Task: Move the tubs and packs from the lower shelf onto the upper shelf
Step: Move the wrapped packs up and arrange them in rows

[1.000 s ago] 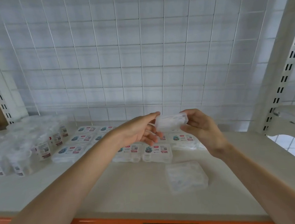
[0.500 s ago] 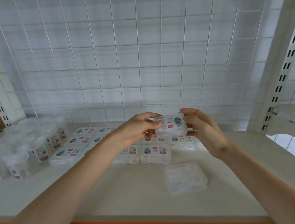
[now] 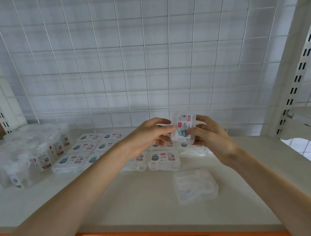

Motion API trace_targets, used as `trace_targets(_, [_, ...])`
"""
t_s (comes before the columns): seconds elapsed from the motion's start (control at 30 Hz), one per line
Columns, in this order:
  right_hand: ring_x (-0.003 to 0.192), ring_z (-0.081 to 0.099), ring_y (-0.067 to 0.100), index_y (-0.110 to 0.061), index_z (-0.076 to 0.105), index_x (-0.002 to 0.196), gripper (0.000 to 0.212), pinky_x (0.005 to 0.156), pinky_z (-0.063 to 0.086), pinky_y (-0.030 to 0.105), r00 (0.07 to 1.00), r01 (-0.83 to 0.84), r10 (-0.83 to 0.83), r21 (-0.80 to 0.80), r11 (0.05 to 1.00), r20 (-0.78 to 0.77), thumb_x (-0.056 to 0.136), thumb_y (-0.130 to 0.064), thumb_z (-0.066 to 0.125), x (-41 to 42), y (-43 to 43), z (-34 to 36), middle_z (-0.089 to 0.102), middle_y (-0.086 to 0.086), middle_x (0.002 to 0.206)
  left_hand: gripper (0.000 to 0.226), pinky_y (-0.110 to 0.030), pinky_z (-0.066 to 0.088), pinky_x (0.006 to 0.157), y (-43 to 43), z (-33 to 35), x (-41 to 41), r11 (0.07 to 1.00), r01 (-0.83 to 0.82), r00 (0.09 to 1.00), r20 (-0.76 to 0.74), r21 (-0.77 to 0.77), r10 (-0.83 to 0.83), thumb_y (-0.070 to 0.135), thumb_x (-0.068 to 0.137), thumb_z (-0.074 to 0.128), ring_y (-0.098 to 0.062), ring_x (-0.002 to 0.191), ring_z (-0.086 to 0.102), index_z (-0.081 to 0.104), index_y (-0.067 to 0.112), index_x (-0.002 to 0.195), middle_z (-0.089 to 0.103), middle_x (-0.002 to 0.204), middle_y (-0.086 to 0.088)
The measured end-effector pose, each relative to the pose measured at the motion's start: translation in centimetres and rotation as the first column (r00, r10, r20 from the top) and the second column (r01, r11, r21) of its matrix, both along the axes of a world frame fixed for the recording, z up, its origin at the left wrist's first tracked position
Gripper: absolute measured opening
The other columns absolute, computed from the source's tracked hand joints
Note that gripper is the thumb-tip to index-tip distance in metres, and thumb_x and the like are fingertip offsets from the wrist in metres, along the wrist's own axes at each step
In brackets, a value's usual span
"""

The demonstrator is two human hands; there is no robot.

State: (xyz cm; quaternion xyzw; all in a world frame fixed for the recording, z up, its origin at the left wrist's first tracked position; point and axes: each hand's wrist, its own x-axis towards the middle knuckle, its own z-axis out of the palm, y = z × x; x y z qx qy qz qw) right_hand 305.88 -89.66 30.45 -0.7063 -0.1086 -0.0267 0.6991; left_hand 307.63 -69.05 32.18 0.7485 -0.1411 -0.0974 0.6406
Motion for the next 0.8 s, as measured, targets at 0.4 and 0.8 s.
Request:
trace_targets(0.4, [0.13, 0.038, -0.003, -0.046, 0.055, 0.124, 0.064, 0.1, 0.03, 0.013, 0.837, 0.261, 0.122, -0.586, 0.767, 0.533, 0.071, -0.032, 0.087, 0.0, -1.5, 0.0, 0.045, -0.022, 0.141, 0.024, -0.038, 0.052, 0.094, 0.0, -0.3, 0.1, 0.992, -0.038, 0.993, 0.117, 0.119, 0.024, 0.018, 0.1, 0.055, -0.023, 0.108, 0.065, 0.068, 0.026, 0.118, 0.074, 0.108, 0.0])
trace_targets(0.8, [0.104, 0.048, -0.005, -0.05, 0.06, 0.101, 0.043, 0.084, 0.036, 0.011, 0.873, 0.301, 0.074, -0.652, 0.696, 0.482, 0.066, -0.049, 0.085, -0.3, -1.6, 0.0, 0.061, -0.027, 0.102, 0.028, -0.023, 0.047, 0.095, -0.3, -0.4, -0.8, 0.93, -0.12, 0.952, 0.307, 0.347, 0.009, 0.034, 0.101, 0.051, -0.004, 0.115, 0.057, 0.062, 0.027, 0.126, 0.062, 0.121, 0.016])
